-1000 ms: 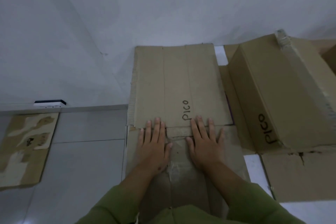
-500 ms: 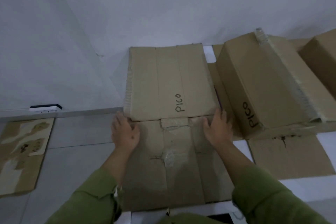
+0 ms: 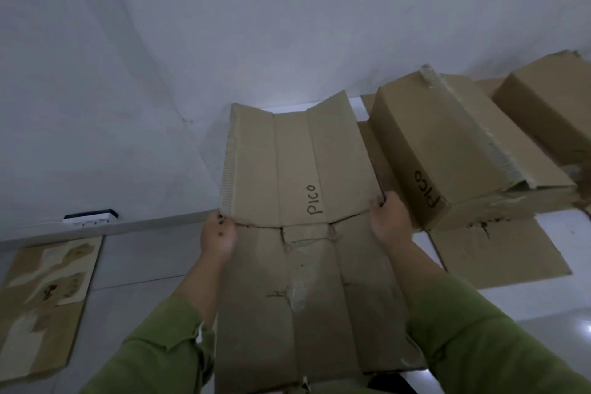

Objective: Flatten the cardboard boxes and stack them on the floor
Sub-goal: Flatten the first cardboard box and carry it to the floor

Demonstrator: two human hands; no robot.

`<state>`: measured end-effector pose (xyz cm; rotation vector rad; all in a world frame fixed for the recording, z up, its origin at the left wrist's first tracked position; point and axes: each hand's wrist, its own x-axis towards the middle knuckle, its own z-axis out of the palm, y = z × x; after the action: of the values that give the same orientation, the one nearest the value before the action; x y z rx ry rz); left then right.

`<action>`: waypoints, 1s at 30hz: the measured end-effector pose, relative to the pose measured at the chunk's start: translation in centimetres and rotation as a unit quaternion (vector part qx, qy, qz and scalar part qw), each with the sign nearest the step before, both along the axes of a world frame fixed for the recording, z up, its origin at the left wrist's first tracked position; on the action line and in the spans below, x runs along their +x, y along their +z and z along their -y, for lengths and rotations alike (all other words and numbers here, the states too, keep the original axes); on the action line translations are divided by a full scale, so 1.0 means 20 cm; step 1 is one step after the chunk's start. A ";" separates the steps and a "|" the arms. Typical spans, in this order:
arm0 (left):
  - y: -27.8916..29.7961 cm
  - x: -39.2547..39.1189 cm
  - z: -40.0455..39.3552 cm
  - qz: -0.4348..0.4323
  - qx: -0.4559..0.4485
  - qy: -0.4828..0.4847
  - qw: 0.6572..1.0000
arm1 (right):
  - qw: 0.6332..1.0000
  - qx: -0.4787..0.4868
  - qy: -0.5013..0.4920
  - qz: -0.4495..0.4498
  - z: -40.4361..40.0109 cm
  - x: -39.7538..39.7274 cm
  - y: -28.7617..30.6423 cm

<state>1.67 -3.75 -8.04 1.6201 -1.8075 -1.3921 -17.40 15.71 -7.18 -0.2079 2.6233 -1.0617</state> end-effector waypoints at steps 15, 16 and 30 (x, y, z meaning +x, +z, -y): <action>0.31 0.08 -0.57 -0.094 -0.114 0.083 0.986 | 0.985 -0.110 -0.017 -0.131 -0.47 0.16 0.28; 0.31 0.08 -0.63 -0.097 -0.121 0.087 0.984 | 0.984 -0.115 -0.018 -0.135 -0.54 0.17 0.30; 0.35 -0.14 -1.83 -0.186 -0.135 0.003 0.973 | 0.957 -0.160 -0.139 -0.198 -1.82 0.18 0.35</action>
<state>-1.08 32.78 -0.99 1.1403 -1.6787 -1.2791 -13.80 52.15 -0.15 -0.1343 2.8697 -1.7020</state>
